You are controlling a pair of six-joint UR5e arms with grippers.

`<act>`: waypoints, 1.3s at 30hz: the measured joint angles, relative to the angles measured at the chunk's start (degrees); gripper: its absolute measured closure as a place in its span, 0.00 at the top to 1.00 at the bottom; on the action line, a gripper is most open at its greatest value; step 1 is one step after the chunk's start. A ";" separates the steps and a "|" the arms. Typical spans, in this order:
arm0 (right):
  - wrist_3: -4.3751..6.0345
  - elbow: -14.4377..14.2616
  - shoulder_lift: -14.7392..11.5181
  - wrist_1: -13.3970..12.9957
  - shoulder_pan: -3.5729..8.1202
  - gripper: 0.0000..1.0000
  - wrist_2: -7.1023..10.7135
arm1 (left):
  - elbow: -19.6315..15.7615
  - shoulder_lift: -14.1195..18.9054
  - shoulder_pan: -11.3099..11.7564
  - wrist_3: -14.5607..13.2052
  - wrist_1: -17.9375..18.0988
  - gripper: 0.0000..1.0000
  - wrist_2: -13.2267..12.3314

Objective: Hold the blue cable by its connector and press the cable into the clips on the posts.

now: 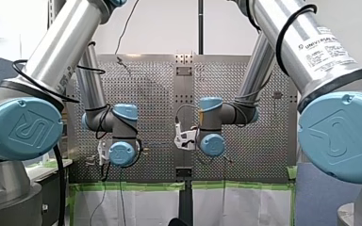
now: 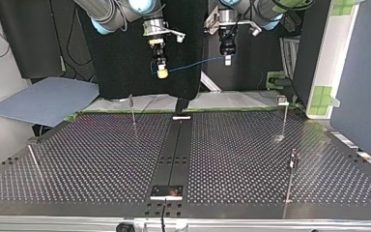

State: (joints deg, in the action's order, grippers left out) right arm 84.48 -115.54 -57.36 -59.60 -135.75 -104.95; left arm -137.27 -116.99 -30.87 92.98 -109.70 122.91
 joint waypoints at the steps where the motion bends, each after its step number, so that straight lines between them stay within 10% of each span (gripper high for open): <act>1: 0.00 0.00 0.00 0.00 0.00 0.00 0.00 | 0.00 0.00 0.00 0.00 0.00 0.00 0.00; 11: 0.39 0.41 0.39 0.38 -0.39 0.00 -0.40 | 0.00 -0.02 0.00 0.00 0.00 0.00 0.00; 19: 1.70 3.96 3.96 3.95 -2.34 0.00 -3.97 | 0.00 -0.02 0.00 0.00 0.00 0.00 0.00; 39: 2.96 11.42 13.27 12.79 -2.02 0.00 -9.89 | 1.44 0.85 -1.39 -0.72 -1.46 0.00 -1.11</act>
State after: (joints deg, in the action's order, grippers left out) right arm 87.44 -104.13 -44.09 -46.81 -137.77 -114.84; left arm -135.83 -116.14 -32.26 92.26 -111.16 121.80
